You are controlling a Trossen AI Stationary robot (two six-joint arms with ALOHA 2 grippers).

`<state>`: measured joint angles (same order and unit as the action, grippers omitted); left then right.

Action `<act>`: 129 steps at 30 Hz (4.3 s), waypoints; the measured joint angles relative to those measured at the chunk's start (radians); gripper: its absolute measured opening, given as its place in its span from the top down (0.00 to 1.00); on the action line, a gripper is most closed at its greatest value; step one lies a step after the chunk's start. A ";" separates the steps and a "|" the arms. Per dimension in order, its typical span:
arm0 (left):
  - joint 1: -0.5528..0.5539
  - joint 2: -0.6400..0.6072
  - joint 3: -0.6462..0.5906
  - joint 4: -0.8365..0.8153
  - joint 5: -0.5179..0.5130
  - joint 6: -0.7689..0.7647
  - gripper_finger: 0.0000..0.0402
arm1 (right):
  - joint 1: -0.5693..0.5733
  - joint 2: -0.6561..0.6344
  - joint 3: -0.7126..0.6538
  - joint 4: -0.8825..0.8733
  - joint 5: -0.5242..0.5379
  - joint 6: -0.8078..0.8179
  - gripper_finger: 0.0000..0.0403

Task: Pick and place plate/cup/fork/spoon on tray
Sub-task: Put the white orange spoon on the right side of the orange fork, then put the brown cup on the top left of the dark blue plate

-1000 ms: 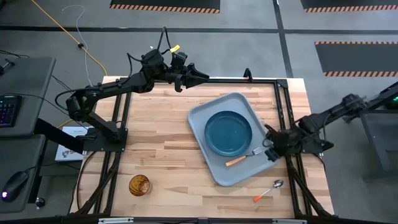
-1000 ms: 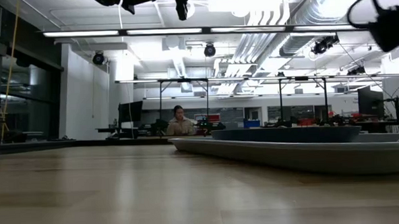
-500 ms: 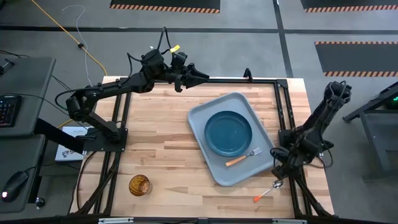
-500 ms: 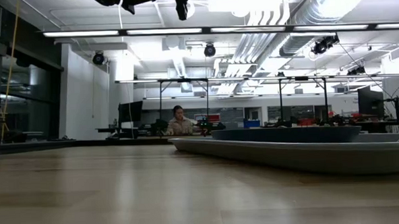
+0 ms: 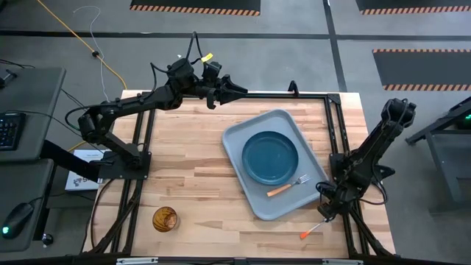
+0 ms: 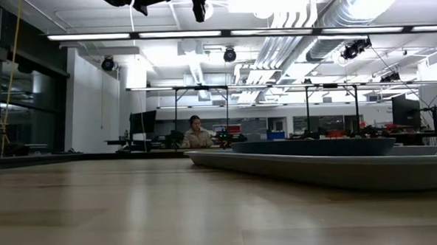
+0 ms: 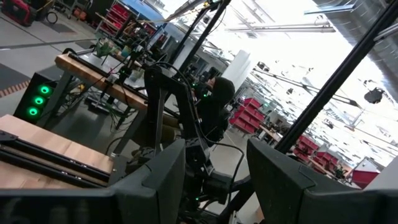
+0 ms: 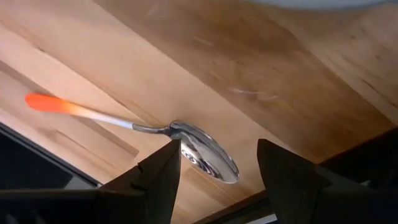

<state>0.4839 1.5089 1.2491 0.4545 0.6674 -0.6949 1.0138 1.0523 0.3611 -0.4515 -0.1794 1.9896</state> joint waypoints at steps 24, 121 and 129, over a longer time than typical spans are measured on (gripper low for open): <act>0.000 0.000 0.000 0.000 -0.003 0.000 0.60 | 0.003 0.000 -0.006 0.061 -0.030 -0.080 0.98; 0.053 -0.023 0.000 0.002 0.229 -0.112 0.60 | -0.737 -0.502 0.100 0.115 0.644 -1.020 0.64; -0.043 -0.190 -0.091 -0.401 -0.031 0.139 0.60 | -0.899 -0.356 0.100 0.436 0.558 -1.186 0.64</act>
<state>0.4409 1.3192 1.1581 0.0538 0.6364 -0.5559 0.1148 0.6968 0.4606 -0.0158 0.3789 0.8038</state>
